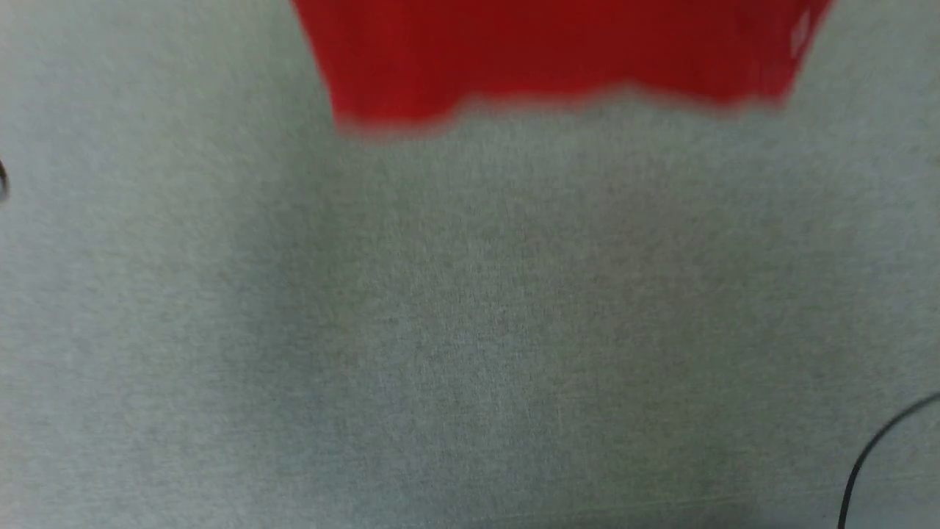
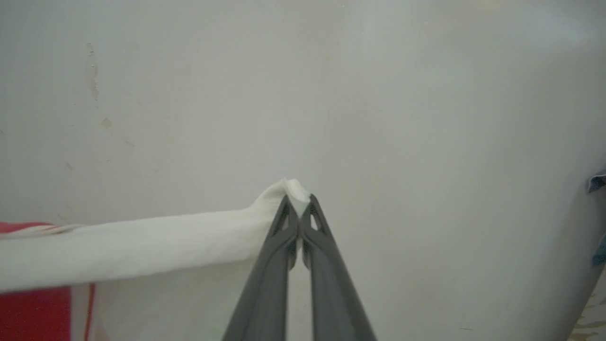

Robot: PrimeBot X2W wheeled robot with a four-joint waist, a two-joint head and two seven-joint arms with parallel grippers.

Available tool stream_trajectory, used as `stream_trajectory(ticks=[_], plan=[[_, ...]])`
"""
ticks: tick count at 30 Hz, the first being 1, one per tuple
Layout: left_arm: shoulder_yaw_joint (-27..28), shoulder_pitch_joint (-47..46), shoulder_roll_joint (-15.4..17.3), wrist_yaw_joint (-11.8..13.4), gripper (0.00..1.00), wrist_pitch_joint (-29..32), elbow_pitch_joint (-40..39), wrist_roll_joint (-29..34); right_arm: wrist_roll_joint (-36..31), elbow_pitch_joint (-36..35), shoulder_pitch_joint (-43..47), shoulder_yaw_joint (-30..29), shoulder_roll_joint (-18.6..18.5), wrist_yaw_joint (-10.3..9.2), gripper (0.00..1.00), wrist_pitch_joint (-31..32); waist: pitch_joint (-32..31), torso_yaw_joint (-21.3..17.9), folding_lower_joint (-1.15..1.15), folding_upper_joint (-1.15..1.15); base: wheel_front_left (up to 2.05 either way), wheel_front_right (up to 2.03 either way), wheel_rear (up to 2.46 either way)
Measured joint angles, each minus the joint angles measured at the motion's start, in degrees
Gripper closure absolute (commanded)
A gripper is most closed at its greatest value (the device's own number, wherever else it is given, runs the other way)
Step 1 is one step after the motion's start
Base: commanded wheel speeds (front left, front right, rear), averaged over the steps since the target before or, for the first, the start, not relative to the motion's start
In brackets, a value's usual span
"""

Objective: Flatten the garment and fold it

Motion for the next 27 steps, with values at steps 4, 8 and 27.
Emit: stream_trajectory(ticks=[4,8,27], plan=[[-0.71,-9.76,-1.29,-0.08,1.00,-2.83,7.24,1.12,-1.90,7.80,-8.96,0.02,2.18,0.26,1.00,-3.44,5.05,-0.16,0.00,0.00,0.00,0.00,0.00],[-0.51,-17.95,-2.74,-0.05,1.00,-7.45,13.08,2.07,-4.31,14.36,-17.00,-0.32,4.17,0.34,1.00,-7.81,10.04,-0.25,-0.01,0.00,0.00,0.00,0.00],[-3.70,-6.33,-6.45,-3.10,1.00,-19.40,28.81,2.30,0.19,29.88,-5.33,9.98,7.68,0.36,1.00,-18.66,18.07,2.35,-0.02,0.00,0.00,0.00,0.00]])
